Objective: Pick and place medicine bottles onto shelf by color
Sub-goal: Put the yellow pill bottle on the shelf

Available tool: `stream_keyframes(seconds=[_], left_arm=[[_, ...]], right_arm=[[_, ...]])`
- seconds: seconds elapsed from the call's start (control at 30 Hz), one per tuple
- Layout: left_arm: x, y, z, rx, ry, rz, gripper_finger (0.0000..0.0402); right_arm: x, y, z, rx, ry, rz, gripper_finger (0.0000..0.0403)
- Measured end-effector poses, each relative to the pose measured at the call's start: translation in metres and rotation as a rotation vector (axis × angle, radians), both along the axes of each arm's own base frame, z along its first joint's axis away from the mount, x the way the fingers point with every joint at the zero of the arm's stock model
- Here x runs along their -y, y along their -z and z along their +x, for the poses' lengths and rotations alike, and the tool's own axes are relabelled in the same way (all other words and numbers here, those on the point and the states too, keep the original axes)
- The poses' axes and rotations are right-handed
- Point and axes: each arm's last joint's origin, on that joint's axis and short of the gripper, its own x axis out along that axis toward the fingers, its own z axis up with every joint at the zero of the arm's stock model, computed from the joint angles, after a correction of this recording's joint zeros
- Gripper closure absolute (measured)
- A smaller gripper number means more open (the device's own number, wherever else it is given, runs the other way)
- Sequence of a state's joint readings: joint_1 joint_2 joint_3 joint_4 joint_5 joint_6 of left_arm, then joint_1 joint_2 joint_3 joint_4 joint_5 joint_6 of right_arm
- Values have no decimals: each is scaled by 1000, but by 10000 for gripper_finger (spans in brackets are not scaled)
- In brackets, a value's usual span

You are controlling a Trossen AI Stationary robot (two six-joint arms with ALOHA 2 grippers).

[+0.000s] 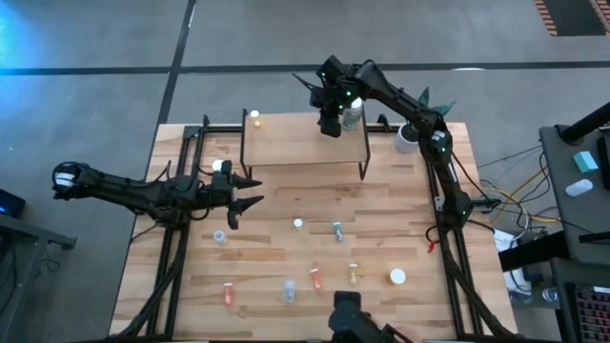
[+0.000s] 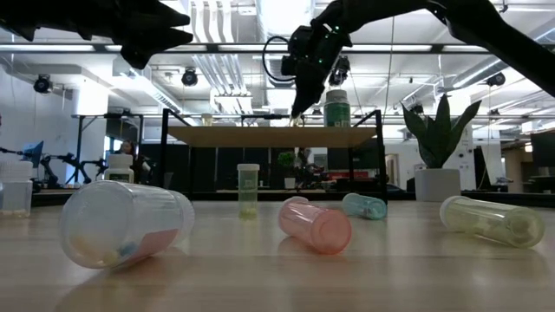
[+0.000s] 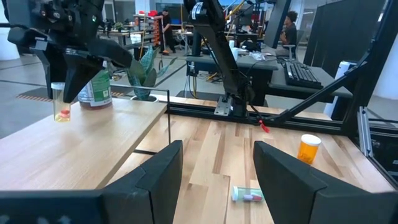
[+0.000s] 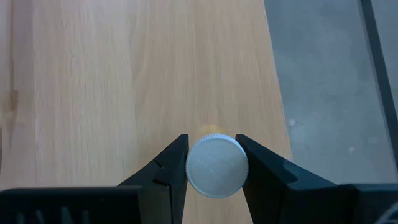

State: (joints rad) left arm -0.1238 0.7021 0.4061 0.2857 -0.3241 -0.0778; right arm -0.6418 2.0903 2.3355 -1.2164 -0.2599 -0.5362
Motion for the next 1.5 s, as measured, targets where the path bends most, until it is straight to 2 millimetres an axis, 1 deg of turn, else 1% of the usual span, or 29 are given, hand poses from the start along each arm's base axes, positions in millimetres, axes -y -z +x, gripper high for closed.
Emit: stream_keyframes(seconds=[0.27,0.53,0.9,1.03,1.17,1.5], left_arm=[[0,0,0,7,0,-21,221],[0,0,0,7,0,-20,221],[0,0,0,8,0,-20,221],[0,0,0,8,1,-20,221],[0,0,0,8,0,-20,221],[0,0,0,8,1,-20,221]], right_arm=[[3,15,3,-23,14,-9,287],[4,16,4,-21,24,-10,281],[5,15,5,0,32,-19,210],[5,15,5,0,38,-15,190],[4,10,5,11,47,-16,174],[0,-15,-1,57,54,-42,138]])
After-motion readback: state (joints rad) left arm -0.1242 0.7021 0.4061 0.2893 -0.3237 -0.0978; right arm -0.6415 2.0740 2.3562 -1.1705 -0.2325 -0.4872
